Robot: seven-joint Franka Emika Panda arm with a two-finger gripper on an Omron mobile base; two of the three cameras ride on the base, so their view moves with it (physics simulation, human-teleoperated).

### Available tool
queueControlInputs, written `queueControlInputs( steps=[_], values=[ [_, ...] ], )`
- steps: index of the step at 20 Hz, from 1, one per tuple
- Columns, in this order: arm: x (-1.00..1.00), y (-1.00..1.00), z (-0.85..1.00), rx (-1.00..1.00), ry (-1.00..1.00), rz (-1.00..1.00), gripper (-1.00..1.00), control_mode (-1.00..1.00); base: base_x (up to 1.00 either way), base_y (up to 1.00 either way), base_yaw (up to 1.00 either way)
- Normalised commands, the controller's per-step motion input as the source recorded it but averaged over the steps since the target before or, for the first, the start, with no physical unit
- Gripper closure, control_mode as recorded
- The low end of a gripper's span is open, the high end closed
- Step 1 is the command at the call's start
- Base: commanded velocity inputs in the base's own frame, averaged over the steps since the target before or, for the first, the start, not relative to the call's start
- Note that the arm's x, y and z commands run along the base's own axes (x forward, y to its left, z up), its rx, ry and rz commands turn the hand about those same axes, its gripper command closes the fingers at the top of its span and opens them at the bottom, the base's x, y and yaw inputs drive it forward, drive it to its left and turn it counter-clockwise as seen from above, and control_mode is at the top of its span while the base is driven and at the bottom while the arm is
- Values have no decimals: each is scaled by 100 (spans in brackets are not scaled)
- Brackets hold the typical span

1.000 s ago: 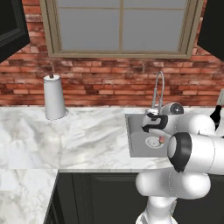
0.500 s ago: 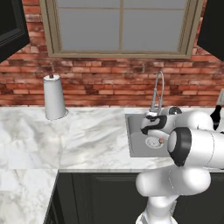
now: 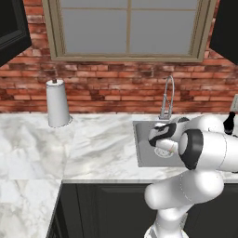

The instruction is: Place the large bottle from the dining counter next to the other large bottle outside the sink, and place the small bottle from the dining counter next to the other small bottle inside the sink.

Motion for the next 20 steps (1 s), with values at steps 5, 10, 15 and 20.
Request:
queueControlInputs(
  steps=[5,10,15,20],
  values=[
    [0,0,-26,-5,0,0,100,-100,0,0,0],
    [0,0,-20,-1,-1,0,100,-100,0,0,0],
    [0,-6,-16,0,-1,0,100,-100,0,0,0],
    [0,-18,-17,0,-1,0,100,-100,0,0,0]
  ],
)
